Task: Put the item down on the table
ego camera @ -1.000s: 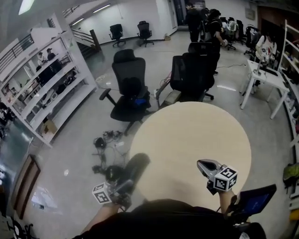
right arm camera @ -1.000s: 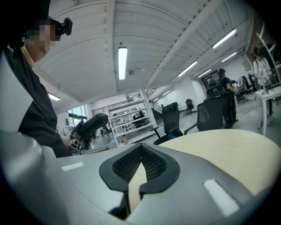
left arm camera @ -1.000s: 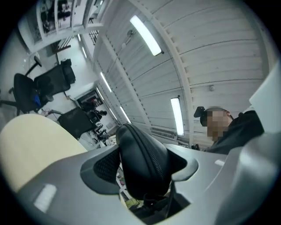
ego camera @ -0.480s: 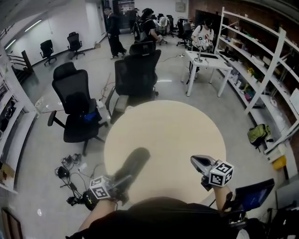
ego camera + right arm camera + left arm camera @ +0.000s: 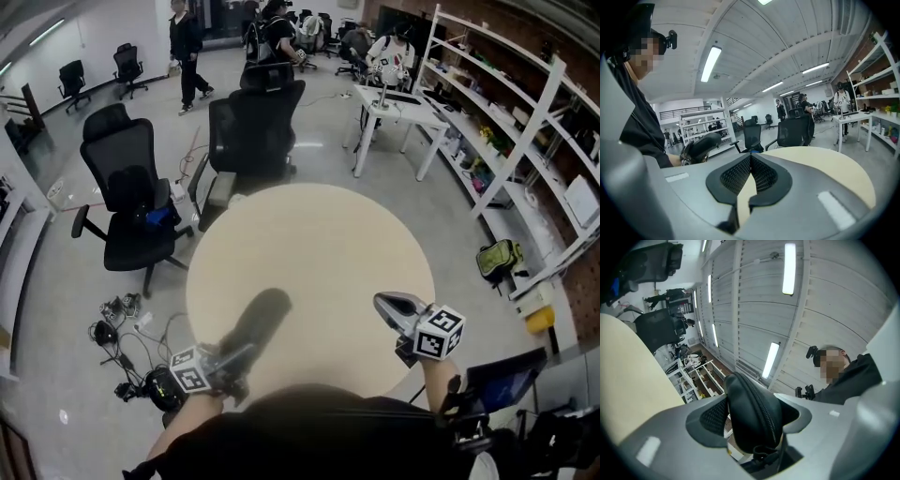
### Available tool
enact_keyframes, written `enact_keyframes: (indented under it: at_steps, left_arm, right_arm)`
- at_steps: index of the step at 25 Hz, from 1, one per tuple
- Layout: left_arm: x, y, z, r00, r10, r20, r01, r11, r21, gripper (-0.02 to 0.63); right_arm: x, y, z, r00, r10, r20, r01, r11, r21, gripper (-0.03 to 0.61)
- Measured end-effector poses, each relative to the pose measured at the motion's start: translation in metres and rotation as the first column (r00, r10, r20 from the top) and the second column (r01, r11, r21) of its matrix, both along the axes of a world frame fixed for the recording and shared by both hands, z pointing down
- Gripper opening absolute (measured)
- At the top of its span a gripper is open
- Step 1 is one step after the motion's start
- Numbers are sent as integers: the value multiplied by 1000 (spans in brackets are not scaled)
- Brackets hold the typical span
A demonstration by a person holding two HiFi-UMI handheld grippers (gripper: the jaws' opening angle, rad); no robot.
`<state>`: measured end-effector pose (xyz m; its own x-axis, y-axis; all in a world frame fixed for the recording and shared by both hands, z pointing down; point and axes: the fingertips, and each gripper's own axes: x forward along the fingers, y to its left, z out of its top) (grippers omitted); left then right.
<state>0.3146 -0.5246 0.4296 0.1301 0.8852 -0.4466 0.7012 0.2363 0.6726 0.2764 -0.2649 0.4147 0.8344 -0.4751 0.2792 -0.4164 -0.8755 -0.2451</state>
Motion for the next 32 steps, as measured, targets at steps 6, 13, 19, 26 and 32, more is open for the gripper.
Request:
enact_keyframes:
  at_steps: [6, 13, 19, 26, 32]
  left_arm:
    - [-14, 53, -7, 993, -115, 19, 115, 993, 3, 296]
    - [-15, 84, -5, 980, -197, 26, 194, 977, 86, 296]
    - [32, 85, -9, 977, -211, -36, 214, 967, 138, 296]
    - [110, 82, 13, 982, -171, -79, 183, 967, 180, 296]
    - [183, 94, 27, 978, -178, -106, 196, 962, 189, 296]
  right_arm:
    - [16, 52, 20, 996, -87, 14, 86, 996, 18, 15]
    - [35, 100, 26, 991, -129, -20, 130, 990, 55, 14]
    - [45, 107, 53, 994, -106, 17, 105, 991, 84, 14]
    - [93, 106, 69, 997, -78, 15, 77, 996, 44, 15]
    - [164, 123, 65, 997, -82, -17, 81, 997, -9, 14]
